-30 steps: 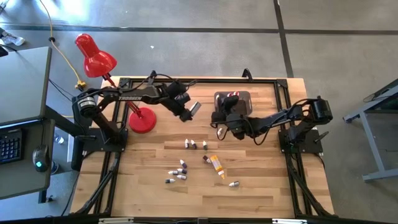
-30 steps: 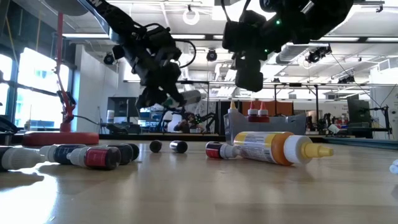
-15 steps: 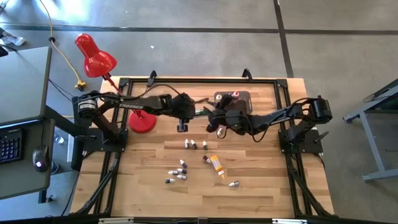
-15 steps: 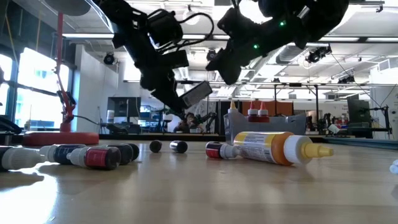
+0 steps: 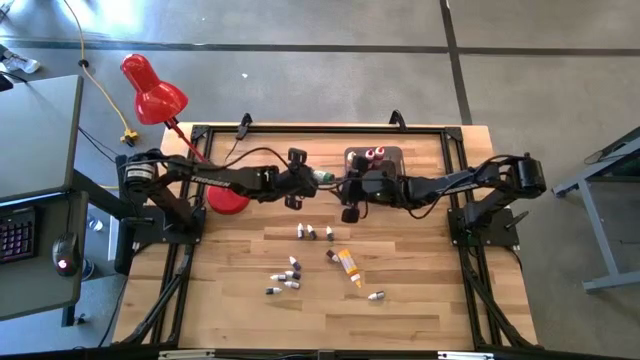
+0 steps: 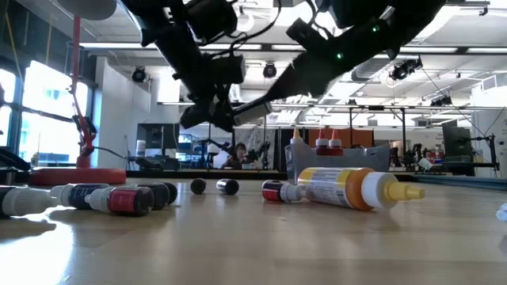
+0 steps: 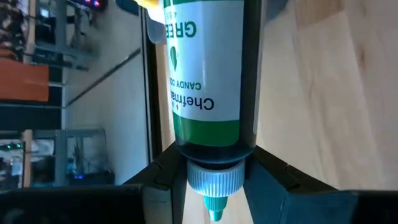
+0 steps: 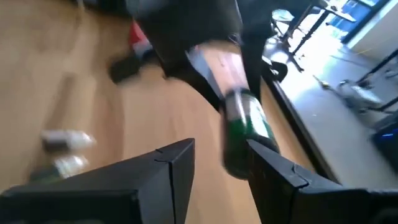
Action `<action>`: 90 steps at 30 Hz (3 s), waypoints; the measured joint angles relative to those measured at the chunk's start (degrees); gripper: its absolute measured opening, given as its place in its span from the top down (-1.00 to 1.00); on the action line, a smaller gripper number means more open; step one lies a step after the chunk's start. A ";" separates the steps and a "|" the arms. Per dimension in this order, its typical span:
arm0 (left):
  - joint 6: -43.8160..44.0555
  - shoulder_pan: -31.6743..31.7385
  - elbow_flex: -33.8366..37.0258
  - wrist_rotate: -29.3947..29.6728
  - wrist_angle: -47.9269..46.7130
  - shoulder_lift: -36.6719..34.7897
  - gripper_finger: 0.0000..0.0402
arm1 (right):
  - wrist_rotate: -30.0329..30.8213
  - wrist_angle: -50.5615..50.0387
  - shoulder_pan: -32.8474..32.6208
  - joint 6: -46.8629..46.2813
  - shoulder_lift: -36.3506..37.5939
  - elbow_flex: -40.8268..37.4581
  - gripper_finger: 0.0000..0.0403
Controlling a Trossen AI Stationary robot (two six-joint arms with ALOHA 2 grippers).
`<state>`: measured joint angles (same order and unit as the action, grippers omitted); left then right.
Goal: Pick & Place food coloring
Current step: Put the large green food coloring bottle into the bin
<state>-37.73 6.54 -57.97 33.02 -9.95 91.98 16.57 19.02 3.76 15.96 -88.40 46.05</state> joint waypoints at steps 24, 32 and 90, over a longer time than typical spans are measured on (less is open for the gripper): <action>1.55 -0.57 -0.05 1.44 0.43 0.02 0.43 | 7.46 2.70 -1.10 12.38 0.00 -0.01 0.26; 1.98 -0.57 -0.05 1.45 0.43 0.02 0.43 | 0.85 2.71 -0.84 9.97 0.00 -0.01 0.12; -2.43 -0.61 -0.05 5.54 5.86 0.04 0.18 | -3.01 2.17 5.63 5.07 -0.02 0.03 0.29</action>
<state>-40.16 5.93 -58.02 38.56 -4.09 92.03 13.56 21.19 9.39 21.03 -88.42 46.09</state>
